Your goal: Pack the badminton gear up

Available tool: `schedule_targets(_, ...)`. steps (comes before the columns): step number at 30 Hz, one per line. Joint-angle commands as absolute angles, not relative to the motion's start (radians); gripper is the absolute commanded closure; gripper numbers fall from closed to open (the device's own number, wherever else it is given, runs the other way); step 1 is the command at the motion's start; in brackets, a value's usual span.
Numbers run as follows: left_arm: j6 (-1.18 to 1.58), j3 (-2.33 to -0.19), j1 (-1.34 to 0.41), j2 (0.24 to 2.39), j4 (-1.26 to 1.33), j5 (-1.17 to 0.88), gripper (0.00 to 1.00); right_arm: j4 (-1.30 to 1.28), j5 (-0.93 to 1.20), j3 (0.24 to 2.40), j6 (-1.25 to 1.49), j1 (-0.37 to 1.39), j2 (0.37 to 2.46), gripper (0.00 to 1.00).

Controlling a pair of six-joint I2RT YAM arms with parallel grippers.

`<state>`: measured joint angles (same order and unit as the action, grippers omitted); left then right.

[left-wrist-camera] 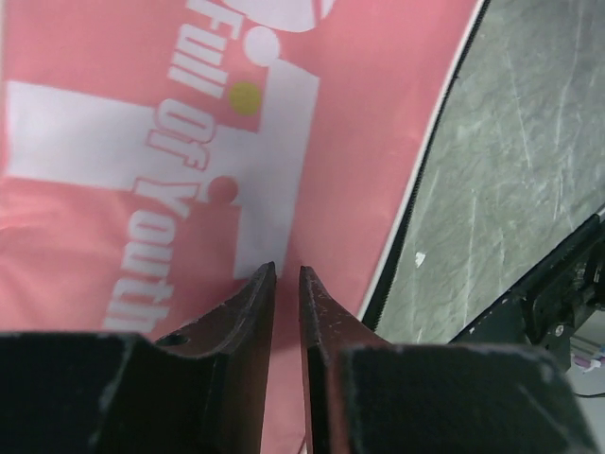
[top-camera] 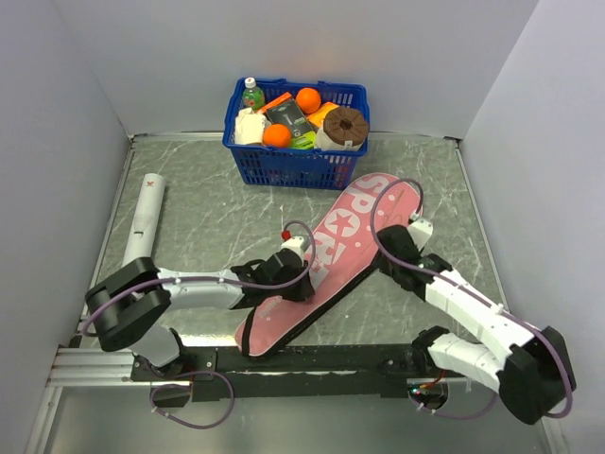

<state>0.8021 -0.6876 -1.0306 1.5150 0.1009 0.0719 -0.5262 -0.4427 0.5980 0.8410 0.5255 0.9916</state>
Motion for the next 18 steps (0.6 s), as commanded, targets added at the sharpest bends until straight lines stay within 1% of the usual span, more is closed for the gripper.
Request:
schedule_targets(1,0.802,-0.686,-1.028,1.566,0.198,0.018,0.78,-0.437,-0.405,0.64,0.744,0.39,1.048,0.44)
schedule_targets(7,0.807,-0.591,-0.976,1.569,0.235,0.009,0.78,-0.399,-0.333,0.66,0.666,0.243,1.104,0.43)
schedule_targets(11,0.811,-0.511,-0.885,1.534,0.244,0.009,0.78,-0.408,-0.327,0.686,0.603,0.223,1.153,0.43)
schedule_targets(14,0.813,-0.48,-0.833,1.487,0.239,0.023,0.76,-0.419,-0.324,0.704,0.566,0.215,1.198,0.43)
schedule_targets(18,0.798,-0.485,-0.781,1.453,0.187,0.072,0.75,-0.408,-0.299,0.727,0.528,0.212,1.245,0.43)
